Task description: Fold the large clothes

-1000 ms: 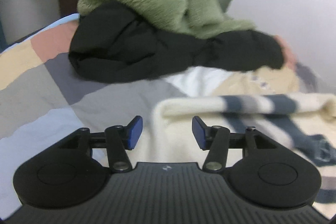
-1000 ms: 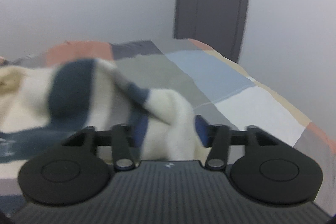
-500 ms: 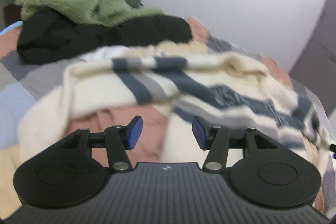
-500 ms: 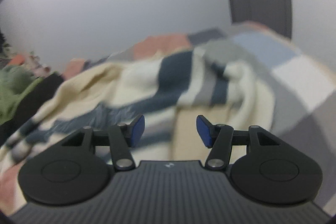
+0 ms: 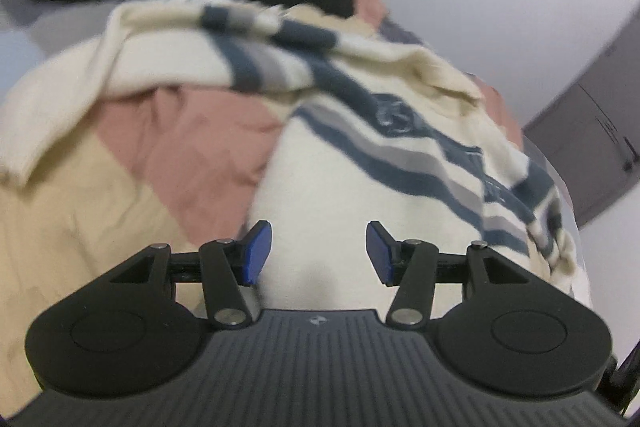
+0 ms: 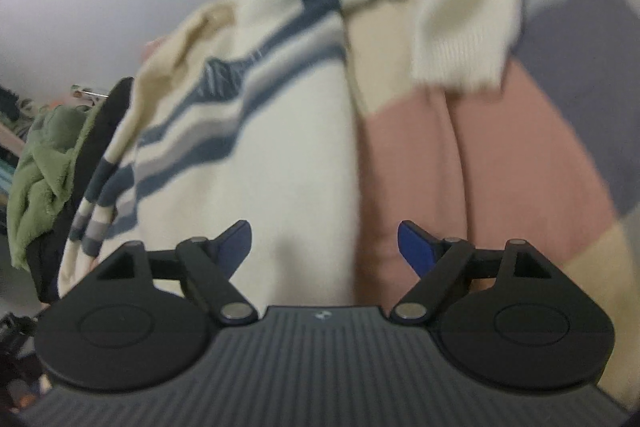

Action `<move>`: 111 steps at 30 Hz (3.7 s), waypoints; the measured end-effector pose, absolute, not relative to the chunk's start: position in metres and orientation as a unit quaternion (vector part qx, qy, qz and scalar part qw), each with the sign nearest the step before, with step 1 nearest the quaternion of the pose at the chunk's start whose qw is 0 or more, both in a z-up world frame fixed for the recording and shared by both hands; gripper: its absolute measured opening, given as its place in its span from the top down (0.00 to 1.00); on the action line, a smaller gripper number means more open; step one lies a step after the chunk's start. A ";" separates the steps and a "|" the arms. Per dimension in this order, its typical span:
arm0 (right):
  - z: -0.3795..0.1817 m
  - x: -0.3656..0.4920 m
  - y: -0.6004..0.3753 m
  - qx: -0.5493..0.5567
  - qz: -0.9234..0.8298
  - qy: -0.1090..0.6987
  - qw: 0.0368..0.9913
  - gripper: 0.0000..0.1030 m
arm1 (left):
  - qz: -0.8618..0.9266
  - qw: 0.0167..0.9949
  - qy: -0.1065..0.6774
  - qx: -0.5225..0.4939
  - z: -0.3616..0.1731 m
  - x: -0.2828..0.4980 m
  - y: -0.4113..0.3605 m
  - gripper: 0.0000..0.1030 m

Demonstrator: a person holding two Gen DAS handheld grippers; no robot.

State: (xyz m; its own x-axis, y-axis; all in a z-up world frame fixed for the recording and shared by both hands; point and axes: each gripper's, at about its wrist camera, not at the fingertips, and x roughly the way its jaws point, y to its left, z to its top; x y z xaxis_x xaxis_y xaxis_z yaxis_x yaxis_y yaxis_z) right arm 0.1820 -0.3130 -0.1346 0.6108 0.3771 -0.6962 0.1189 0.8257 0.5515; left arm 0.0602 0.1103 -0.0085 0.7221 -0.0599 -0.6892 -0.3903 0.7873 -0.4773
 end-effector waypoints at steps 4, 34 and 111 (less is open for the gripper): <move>-0.146 0.184 -0.306 0.332 0.130 0.459 0.813 0.47 | 0.110 0.836 0.378 -0.381 -0.035 0.062 0.136 0.44; -0.132 0.319 -0.337 0.297 0.116 0.403 0.858 0.85 | -0.070 0.782 0.391 -0.480 -0.089 0.114 0.081 0.44; -0.082 0.200 -0.303 0.149 0.148 0.359 0.909 0.56 | 0.024 0.881 0.440 -0.173 -0.060 0.106 0.043 0.47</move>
